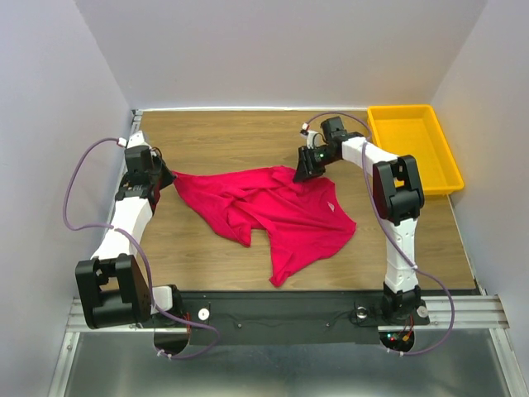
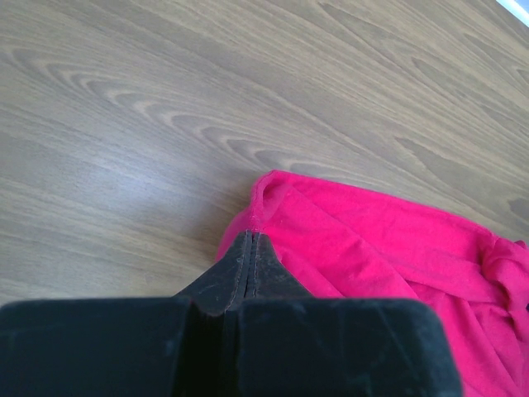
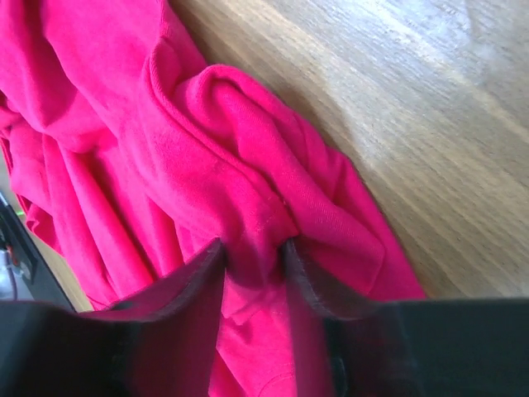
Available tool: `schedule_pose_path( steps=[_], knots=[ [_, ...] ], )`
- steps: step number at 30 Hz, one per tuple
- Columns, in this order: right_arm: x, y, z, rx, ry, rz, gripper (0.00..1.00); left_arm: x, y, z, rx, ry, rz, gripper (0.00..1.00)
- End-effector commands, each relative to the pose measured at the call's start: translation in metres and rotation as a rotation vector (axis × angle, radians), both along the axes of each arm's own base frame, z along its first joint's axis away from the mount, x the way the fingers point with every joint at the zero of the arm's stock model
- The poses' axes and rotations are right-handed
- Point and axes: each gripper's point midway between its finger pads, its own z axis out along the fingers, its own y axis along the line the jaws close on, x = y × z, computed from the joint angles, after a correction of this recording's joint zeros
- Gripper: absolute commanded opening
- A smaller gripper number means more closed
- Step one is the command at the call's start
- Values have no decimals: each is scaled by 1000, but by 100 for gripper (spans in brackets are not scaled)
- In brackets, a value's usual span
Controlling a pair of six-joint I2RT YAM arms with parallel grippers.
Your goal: Fold and stack the t-shirts
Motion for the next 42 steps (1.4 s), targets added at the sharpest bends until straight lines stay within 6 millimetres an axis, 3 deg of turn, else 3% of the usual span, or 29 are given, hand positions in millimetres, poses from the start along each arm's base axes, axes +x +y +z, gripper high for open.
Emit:
schedule_pose_path(
  steps=[1, 2, 5, 9, 14, 17, 20, 23, 24, 25, 26, 27, 28, 29, 32, 33, 34, 35, 39, 41, 42],
  knots=[
    [14, 10, 17, 41, -45, -9, 29, 5, 0, 22, 17, -85, -17, 0],
    [14, 11, 20, 46, -50, -7, 18, 5, 0, 22, 16, -87, -17, 0],
    [20, 12, 37, 52, -97, -5, 1, 5, 2, 24, 24, -92, -12, 0],
    [33, 10, 80, 48, -225, -10, 0, 6, 4, 29, 39, -101, -6, 0],
    [49, 4, 109, 9, -361, -8, 1, 16, 10, 39, 60, -117, 13, 0],
    [63, -4, 110, -45, -414, -29, 1, 26, 12, 41, 59, -122, 22, 0],
    [92, -16, 123, -122, -520, -71, 1, 46, 15, 56, 59, -157, 33, 0],
    [118, -28, 127, -210, -596, -116, 1, 63, 18, 51, 56, -148, 37, 0],
    [134, -35, 126, -267, -634, -144, 0, 73, 18, 61, 56, -177, 35, 0],
    [142, -38, 129, -289, -658, -155, 1, 81, 18, 53, 51, -160, 32, 0],
    [150, -41, 129, -311, -677, -166, 1, 84, 18, 62, 49, -183, 30, 0],
    [158, -46, 118, -339, -678, -172, 1, 96, 17, 62, 44, -190, 20, 0],
    [168, -48, 127, -362, -725, -180, 0, 102, 17, 61, 41, -190, 17, 0],
    [172, -48, 125, -374, -737, -179, 0, 110, 16, 52, 36, -174, 10, 0],
    [188, -50, 124, -396, -799, -183, 1, 136, 14, 61, 20, -209, -11, 0],
    [193, -50, 124, -398, -816, -188, 1, 138, 12, 52, 10, -192, -17, 0],
    [199, -49, 127, -401, -843, -211, 1, 147, 12, 64, 6, -223, -21, 0],
    [204, -52, 123, -416, -852, -218, 1, 153, 10, 57, -10, -212, -27, 0],
    [222, -58, 126, -462, -911, -304, 1, 178, 8, 66, -36, -247, -28, 0],
    [234, -66, 139, -482, -940, -455, 9, 186, 6, 59, -53, -230, -32, 0],
    [238, -65, 146, -458, -948, -524, 20, 191, 2, 66, -58, -242, -39, 0]
  ],
)
